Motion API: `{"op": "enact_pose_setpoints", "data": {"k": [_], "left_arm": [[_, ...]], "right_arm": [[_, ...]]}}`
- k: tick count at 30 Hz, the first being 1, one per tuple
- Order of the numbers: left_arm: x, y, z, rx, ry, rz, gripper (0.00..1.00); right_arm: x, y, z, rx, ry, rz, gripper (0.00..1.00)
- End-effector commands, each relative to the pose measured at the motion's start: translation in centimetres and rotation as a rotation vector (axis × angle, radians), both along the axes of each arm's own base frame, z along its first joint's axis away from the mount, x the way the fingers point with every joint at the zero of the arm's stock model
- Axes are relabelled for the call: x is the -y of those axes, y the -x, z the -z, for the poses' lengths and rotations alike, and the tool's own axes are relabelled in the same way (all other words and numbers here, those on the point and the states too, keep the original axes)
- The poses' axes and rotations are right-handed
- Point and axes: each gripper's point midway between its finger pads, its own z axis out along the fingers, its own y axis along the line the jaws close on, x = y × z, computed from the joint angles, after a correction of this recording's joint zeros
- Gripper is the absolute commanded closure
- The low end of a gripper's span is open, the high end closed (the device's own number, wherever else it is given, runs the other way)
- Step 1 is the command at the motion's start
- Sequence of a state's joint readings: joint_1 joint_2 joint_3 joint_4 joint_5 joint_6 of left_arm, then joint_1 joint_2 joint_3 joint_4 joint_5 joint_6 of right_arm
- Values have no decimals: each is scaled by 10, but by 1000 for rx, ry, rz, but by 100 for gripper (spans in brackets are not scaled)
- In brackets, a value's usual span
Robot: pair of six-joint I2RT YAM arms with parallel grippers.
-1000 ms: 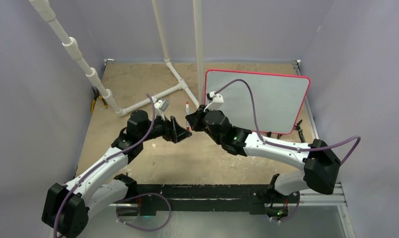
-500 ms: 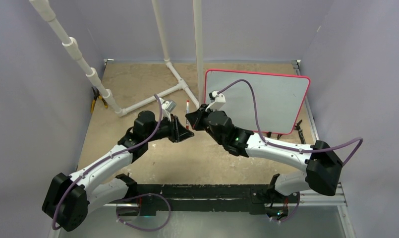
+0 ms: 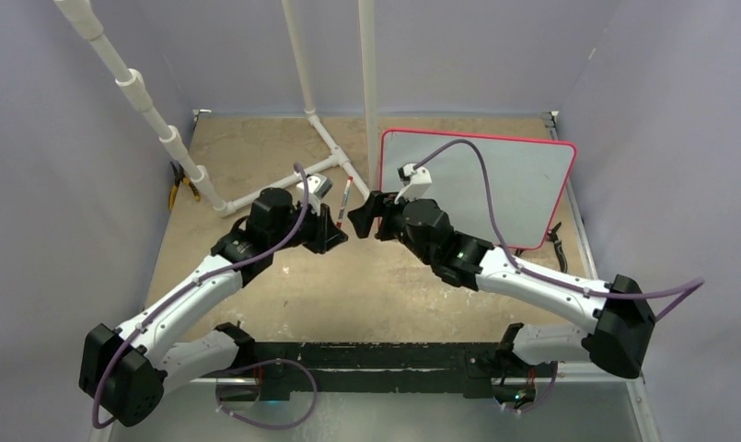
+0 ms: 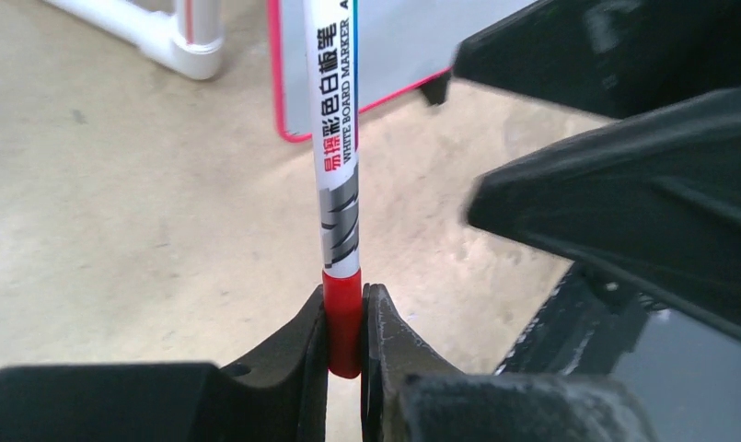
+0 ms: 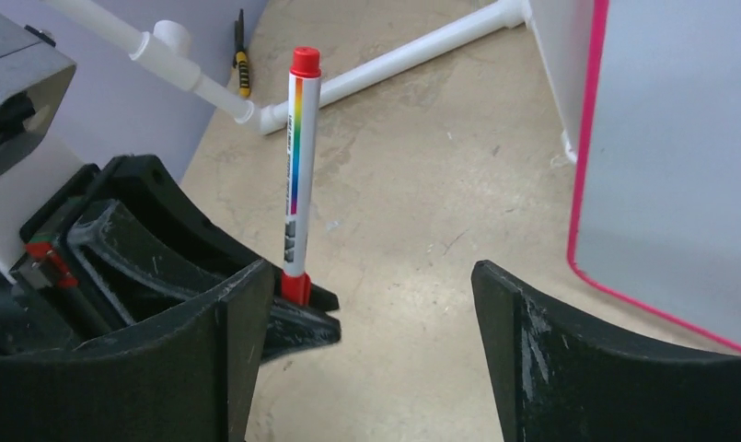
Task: Write a sentence on the whiteboard
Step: Open the whiteboard marker at the center of the board.
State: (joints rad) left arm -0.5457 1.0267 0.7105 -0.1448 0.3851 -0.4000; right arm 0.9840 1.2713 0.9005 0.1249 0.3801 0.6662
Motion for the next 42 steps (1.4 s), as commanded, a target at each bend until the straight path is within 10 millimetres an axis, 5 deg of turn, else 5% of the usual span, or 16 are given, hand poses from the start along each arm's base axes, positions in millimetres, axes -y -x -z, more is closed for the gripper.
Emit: {"op": "enact_pose_setpoints", "data": {"k": [1, 6, 11, 19, 32, 42], "left_arm": [[-31, -8, 20, 50, -280, 12, 100], [-14, 6, 24, 74, -252, 185, 100], [15, 47, 14, 145, -99, 429, 100], [34, 82, 31, 126, -136, 591, 100], [45, 104, 30, 126, -113, 684, 100], [46, 109, 29, 133, -113, 699, 100]], "right_arm": [[10, 12, -40, 111, 65, -132, 14], [23, 16, -51, 140, 111, -330, 9], [30, 22, -21, 42, 230, -499, 7], [19, 60, -10, -31, 226, -746, 12], [23, 101, 22, -190, 255, -979, 47], [17, 107, 10, -171, 207, -1034, 87]]}}
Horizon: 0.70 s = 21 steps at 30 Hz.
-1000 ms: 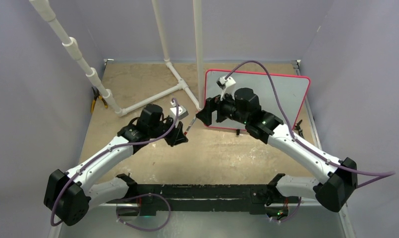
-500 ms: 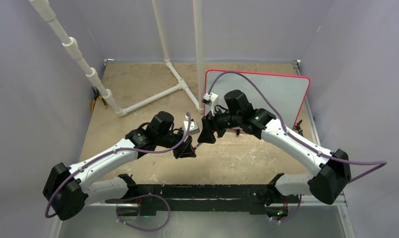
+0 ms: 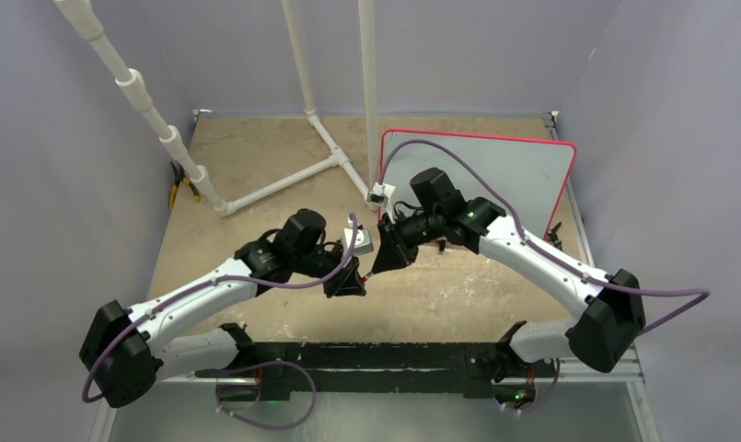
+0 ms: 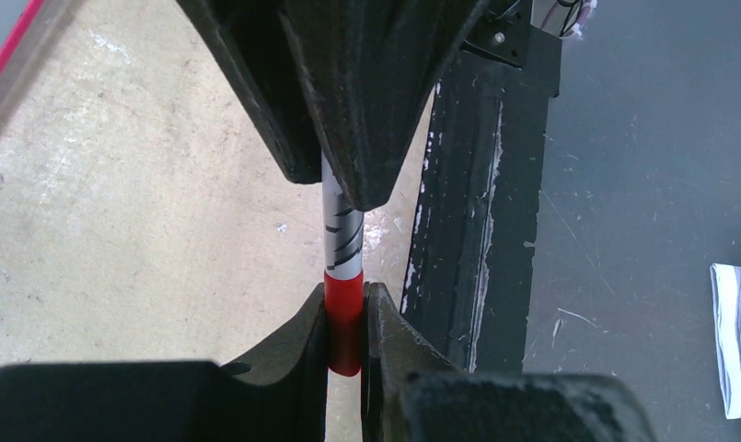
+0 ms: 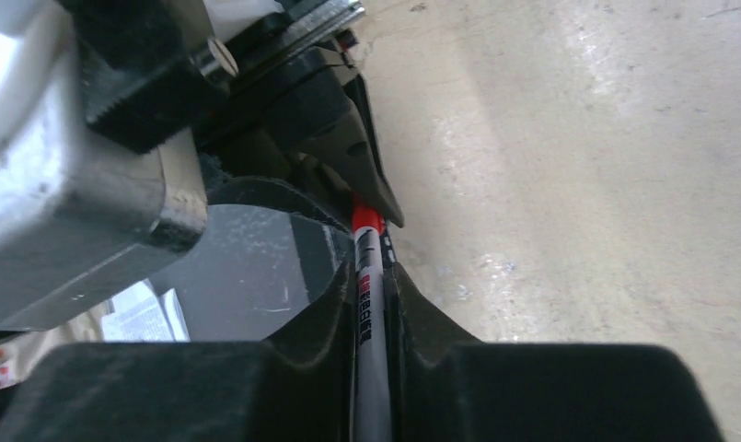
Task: Write a sentence on the whiteboard
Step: Open the whiteboard marker at the center of the board.
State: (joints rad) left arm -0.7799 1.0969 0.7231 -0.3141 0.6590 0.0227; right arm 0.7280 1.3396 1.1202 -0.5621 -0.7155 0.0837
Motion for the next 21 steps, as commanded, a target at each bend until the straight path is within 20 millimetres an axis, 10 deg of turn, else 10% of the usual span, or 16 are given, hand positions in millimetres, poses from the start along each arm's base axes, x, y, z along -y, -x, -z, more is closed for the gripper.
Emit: {"op": "enact_pose_setpoints", "data": {"k": [1, 21], "left_arm": [[4, 2, -7, 33, 31, 36, 100], [-12, -22, -13, 241, 8, -89, 100]], "right_arm": [[-8, 5, -29, 30, -92, -68, 93], [22, -5, -85, 180, -37, 87, 100]]}}
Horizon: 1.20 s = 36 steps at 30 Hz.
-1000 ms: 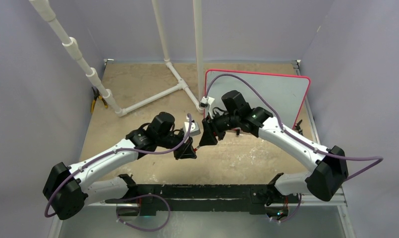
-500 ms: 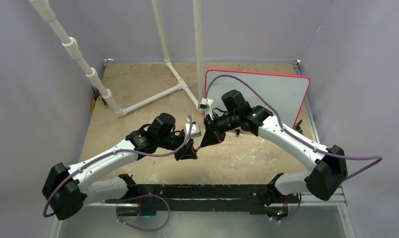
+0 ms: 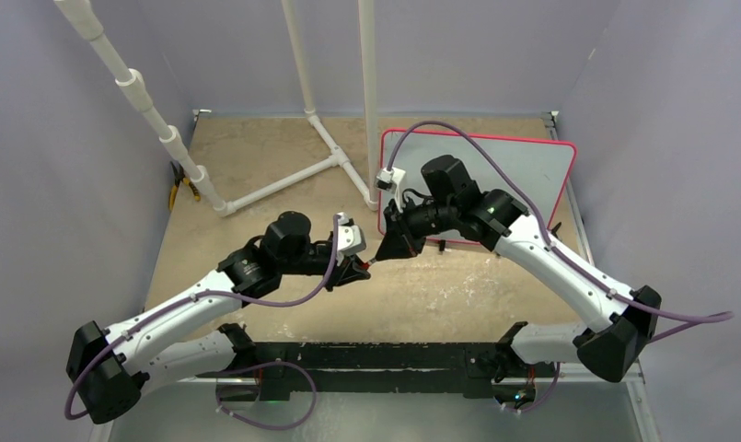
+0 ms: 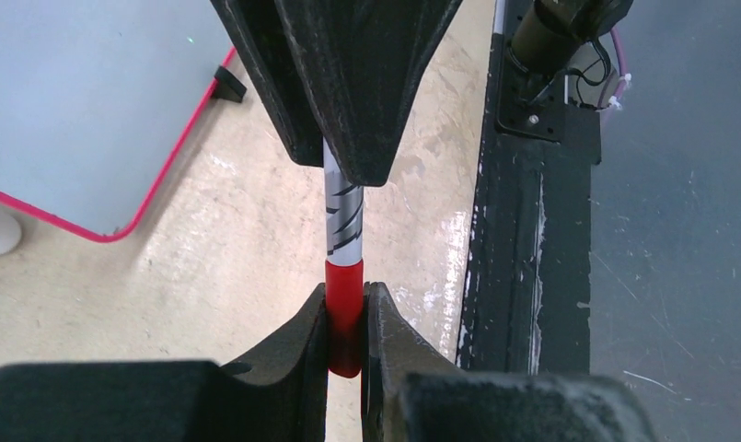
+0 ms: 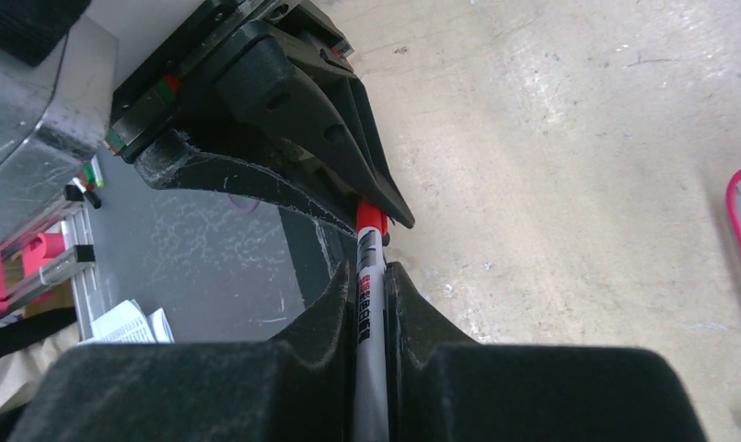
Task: Write a sentence on the whiteboard
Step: Open the whiteboard marker at the center of the board.
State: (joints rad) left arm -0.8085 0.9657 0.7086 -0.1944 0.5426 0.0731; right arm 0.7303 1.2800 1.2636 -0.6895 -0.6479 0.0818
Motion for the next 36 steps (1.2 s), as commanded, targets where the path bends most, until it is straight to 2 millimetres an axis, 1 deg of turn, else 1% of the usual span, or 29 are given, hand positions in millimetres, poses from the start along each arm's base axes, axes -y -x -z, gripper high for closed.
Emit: {"op": "enact_pose_setpoints", "data": {"k": [1, 5, 19, 22, 27, 32, 36], "left_arm": [[-16, -4, 32, -19, -110, -57, 100], [-16, -6, 36, -25, -126, -58, 100], [-18, -10, 41, -20, -143, -78, 100], [-19, -12, 43, -16, -150, -89, 100], [-21, -16, 45, -8, -162, -108, 100], [-23, -21, 47, 5, -178, -131, 100], [-25, -23, 48, 11, -189, -143, 100]], "right_arm": [[16, -1, -37, 99, -18, 47, 100], [20, -1, -49, 129, -23, 67, 100], [38, -3, -70, 194, -10, 147, 100], [43, -3, -74, 216, -8, 167, 100], [51, -2, -72, 238, 2, 191, 100], [56, 1, -81, 269, -9, 203, 100], [59, 2, -83, 275, -11, 208, 100]]}}
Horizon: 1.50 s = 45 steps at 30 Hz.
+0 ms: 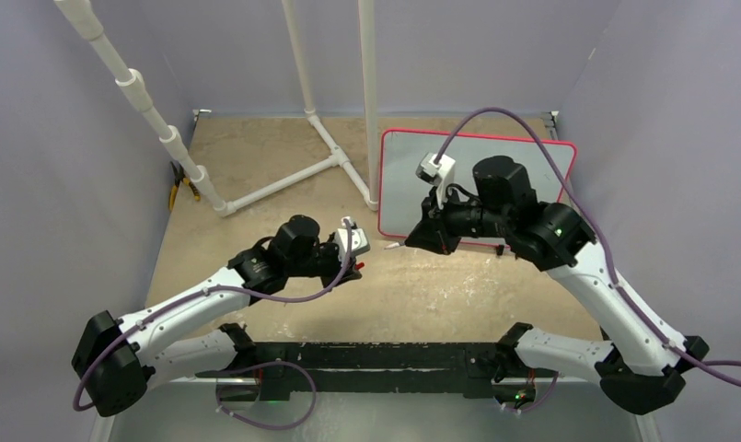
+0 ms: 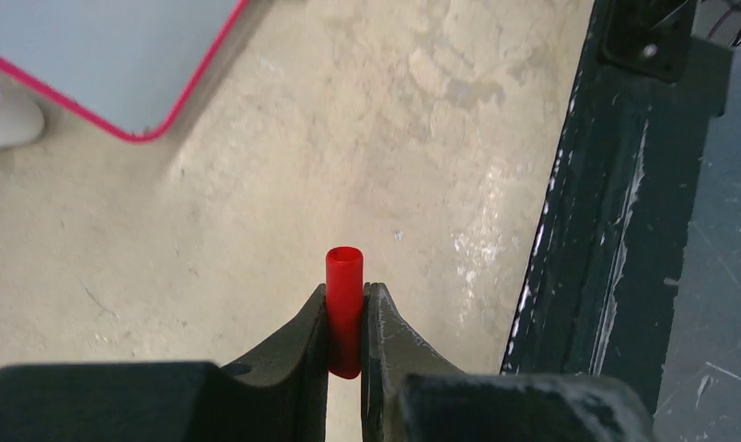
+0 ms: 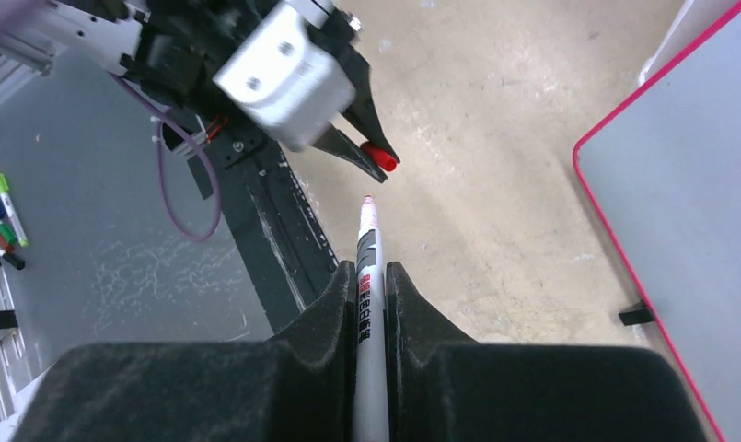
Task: Write a sentence on the whiteboard
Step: Open the whiteboard marker at the center of the board, then place the pen cap at the center of the board.
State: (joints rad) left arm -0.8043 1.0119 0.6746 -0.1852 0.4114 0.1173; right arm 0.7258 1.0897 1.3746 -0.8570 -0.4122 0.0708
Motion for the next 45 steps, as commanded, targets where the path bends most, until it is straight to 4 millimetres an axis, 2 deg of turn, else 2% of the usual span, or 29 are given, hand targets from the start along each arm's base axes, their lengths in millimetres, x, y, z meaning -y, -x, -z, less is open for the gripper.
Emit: {"op": "enact_pose_setpoints", "data": {"k": [1, 7, 10, 13, 15, 19, 25, 29, 32, 39, 42, 45], "left_arm": [[-15, -1, 17, -22, -85, -49, 100], [-19, -13, 10, -14, -83, -130, 100], [-25, -32, 8, -23, -93, -275, 100], [-27, -50, 10, -130, -47, -485, 100], [-19, -54, 16, -183, 10, -539, 100], [-10, -60, 35, -265, 118, -617, 99], [-12, -65, 79, -296, 40, -660, 94], [-17, -67, 97, -292, -22, -679, 88], [-21, -65, 108, -298, -53, -685, 81], [-21, -61, 115, -326, -54, -692, 52], [-18, -63, 107, -334, -31, -689, 43], [-7, -69, 80, -337, 42, -655, 37]], "right_arm": [[9, 1, -25, 74, -27, 21, 100], [11, -9, -19, 79, -4, 70, 100], [14, -24, -13, 102, -3, 155, 100], [9, -40, -6, 132, -65, 232, 100], [7, -50, -11, 170, -138, 285, 100], [20, -64, -10, 236, -235, 427, 100], [41, -69, -22, 339, -372, 545, 100], [47, -73, -22, 362, -402, 590, 100], [51, -78, -15, 360, -404, 632, 100], [48, -85, -12, 383, -475, 654, 100], [47, -85, -17, 402, -512, 648, 100], [46, -86, -20, 415, -538, 652, 100]]}}
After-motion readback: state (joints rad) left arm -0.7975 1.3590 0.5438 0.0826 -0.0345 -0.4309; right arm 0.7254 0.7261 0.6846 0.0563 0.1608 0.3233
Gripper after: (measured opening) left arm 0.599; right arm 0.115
